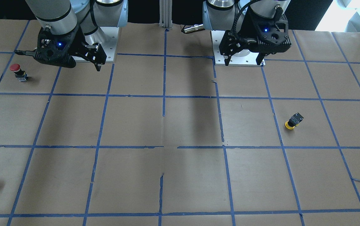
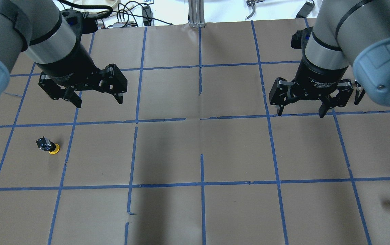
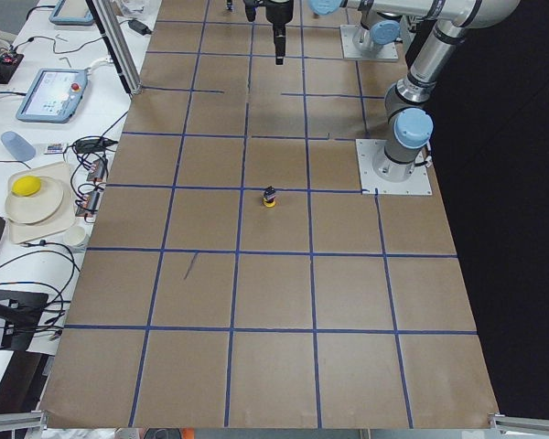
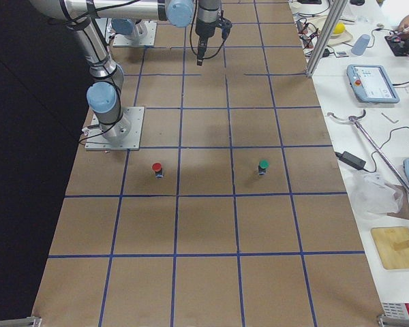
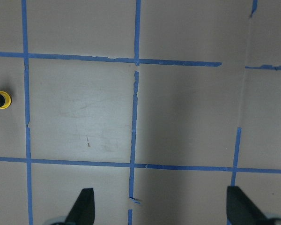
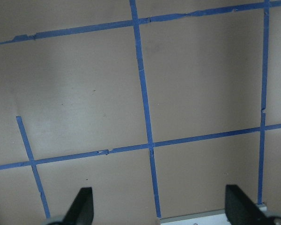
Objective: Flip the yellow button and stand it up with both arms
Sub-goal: 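Move the left gripper toward the yellow button switch lying on the table, then lower the left gripper over the yellow button switch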
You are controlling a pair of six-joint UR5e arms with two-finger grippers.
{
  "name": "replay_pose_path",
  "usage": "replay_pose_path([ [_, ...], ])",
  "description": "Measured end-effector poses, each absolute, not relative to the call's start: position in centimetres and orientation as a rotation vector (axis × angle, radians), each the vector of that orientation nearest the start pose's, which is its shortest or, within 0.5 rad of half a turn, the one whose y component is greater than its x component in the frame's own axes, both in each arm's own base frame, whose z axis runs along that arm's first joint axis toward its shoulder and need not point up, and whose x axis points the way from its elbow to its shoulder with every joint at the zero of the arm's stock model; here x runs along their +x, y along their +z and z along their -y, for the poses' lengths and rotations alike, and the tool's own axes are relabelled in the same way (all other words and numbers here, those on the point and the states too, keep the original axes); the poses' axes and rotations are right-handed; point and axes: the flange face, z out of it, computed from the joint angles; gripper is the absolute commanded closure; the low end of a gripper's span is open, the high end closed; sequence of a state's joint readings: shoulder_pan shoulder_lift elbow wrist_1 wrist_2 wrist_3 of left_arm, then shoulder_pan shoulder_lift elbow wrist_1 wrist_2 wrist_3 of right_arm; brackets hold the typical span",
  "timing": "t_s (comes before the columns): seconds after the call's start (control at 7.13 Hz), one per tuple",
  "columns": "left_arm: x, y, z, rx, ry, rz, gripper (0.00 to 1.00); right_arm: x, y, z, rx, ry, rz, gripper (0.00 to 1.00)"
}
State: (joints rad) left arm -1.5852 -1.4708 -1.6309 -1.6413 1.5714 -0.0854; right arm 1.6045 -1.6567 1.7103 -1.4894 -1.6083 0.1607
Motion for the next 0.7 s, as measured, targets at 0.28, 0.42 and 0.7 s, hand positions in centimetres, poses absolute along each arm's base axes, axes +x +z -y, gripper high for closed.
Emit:
replay_pose_path([
  [0.28,-5.9,46.2,46.1,-0.180,0.169,-3.137,0.01,14.3,45.3,43.4,0.196,0.204,-3.193,0.00],
  [0.42,-1.7,43.8,46.6,-0.148,0.211,-3.140,0.01,14.3,45.3,43.3,0.196,0.204,-3.196,0.00],
  [0.7,5.5,38.0,48.0,0.003,0.227,-3.142,0.01,14.2,45.3,43.2,0.196,0.204,-3.198,0.00],
])
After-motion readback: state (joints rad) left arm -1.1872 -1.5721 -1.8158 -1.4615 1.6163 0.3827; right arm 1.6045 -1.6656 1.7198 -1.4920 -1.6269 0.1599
